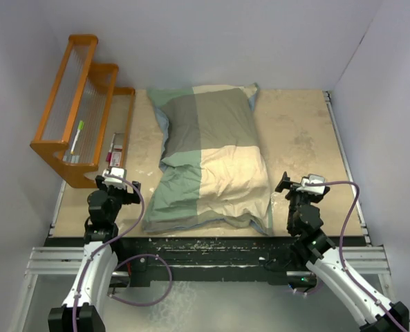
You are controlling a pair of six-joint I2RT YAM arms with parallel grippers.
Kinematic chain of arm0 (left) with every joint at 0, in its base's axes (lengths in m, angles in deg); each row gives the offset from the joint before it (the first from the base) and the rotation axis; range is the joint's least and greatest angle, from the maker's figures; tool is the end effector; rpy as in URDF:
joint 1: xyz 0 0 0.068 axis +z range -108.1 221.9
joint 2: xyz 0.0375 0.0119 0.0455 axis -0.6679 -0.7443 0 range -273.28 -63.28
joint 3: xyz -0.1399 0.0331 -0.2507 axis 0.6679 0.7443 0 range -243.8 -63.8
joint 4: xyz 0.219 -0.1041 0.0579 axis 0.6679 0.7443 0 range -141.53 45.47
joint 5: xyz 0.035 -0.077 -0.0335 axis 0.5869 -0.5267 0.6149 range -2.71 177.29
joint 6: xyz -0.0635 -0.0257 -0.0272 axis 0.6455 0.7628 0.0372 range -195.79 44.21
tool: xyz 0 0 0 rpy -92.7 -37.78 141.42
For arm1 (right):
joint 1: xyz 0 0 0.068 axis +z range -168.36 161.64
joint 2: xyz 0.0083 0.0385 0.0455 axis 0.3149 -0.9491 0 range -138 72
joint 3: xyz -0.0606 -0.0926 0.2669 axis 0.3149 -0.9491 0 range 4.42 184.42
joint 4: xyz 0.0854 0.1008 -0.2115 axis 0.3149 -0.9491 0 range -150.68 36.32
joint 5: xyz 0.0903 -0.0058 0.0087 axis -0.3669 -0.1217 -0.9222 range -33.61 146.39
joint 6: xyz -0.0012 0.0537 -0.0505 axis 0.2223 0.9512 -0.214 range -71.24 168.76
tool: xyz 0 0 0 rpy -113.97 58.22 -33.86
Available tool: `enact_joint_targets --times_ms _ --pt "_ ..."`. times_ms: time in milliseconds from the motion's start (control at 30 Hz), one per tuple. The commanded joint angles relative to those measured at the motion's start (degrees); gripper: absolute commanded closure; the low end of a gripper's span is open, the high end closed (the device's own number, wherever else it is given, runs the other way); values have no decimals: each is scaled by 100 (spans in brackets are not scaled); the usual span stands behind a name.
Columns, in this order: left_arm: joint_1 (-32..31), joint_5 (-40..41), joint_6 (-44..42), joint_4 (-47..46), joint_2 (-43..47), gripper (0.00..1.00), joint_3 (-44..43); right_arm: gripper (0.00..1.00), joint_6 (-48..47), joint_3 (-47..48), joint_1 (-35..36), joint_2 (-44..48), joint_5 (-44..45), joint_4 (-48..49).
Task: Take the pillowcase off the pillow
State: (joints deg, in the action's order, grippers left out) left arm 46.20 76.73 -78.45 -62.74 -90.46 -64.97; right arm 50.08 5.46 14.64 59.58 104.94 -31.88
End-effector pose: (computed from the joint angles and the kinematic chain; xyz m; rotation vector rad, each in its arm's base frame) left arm 0.1357 -0.0011 0.1596 0.1037 1.8224 -0.0829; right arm 0.1075 0.0148 0.2076 0.3167 1.4166 -0.0980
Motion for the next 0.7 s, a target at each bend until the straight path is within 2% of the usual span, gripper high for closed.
enact_joint_targets --times_ms 0,433,533,667 --pt "-43 -159 -60 -312 -11 1 -217 0 -77 -164 16 -23 146 345" --pt "-43 -279 -94 -229 -17 1 -351 0 -90 -151 23 -100 145 401" --pt "-43 -460 -163 409 -492 1 -1170 0 -181 -147 23 -78 128 381" --pt "-43 -819 -755 1673 -1426 1 -2745 0 -296 -46 23 309 43 -5"
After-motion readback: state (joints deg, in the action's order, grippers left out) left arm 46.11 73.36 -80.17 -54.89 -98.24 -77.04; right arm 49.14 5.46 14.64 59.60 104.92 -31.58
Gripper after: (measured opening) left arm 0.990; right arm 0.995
